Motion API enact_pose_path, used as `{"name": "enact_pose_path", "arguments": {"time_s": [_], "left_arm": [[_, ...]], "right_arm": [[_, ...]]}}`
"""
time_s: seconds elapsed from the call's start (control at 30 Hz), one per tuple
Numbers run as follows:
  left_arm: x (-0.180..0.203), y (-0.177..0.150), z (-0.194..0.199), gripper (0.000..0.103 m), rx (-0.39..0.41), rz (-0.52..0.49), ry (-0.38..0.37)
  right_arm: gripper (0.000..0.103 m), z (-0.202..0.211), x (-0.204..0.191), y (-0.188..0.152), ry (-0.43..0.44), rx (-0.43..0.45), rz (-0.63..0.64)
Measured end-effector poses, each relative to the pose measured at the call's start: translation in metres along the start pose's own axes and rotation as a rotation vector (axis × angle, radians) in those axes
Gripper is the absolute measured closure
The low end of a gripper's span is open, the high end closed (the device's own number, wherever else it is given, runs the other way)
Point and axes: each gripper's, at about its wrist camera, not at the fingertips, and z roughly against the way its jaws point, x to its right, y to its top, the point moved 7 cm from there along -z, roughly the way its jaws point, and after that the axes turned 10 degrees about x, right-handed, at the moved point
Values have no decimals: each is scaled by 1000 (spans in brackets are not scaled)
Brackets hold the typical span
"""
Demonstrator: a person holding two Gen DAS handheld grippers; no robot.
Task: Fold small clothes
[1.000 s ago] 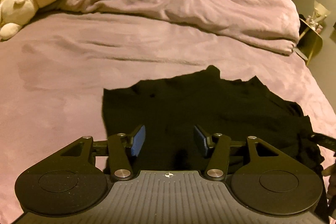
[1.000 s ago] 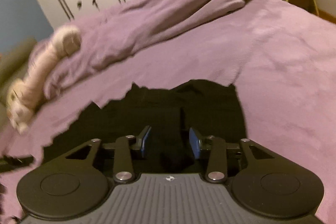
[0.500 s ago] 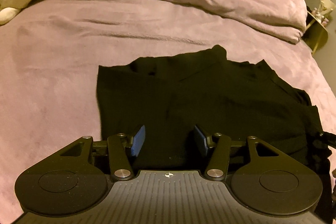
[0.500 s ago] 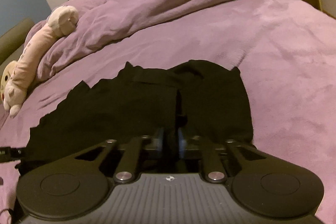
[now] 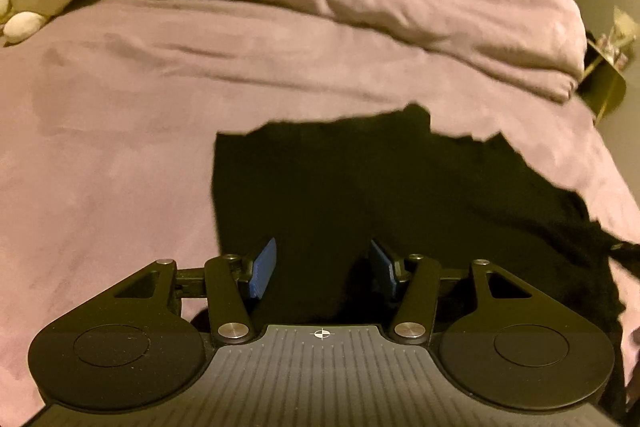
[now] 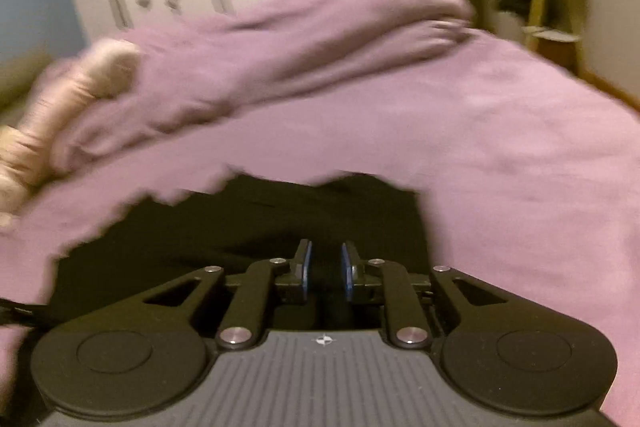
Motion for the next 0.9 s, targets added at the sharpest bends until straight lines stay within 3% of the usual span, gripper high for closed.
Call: {"name": "enact_pose_path", "arguments": {"time_s": [0.13,0.2,0.23,0.27,0.33,0.43,0.5,0.53,0.67,0.8,0.87,0.9], "left_arm": [[-2,0,-19,46,-9,3,33],[-10,-11,-29,47,-45,13,65],[-12,-14,-29,49,-37,-9,61],[-10,-16,-27,49,-25,-47,51],[-7,-21,-23,49,-8,-150,43],[-6,-25,-15,49,8,-226,26],[-9,-27,-10,49,13,-219,22],[-10,-27,-6,48,17,-213,25],[-21,-34,7,35,-12,-202,111],[-36,-42,34,36,-29,-153,129],[-43,-52,55,36,-48,-164,141],[-46,-58,67,36,-54,-171,143]], "right_arm": [[87,-38,-76,-16,232,-73,-131],[87,-63,-97,-32,334,-149,-297],[87,-72,-102,-44,339,-189,-349],[87,-81,-100,-56,315,-236,-383],[103,-86,-84,-70,277,-248,-384],[103,-65,-39,-67,287,-199,-403],[103,-40,2,-58,231,-167,-400],[103,-31,23,-54,154,-150,-370],[103,10,97,-40,0,-101,-330],[103,45,105,-32,-145,-149,-173],[97,64,96,-30,-162,-153,-100],[82,76,90,-30,-175,-152,-64]]}}
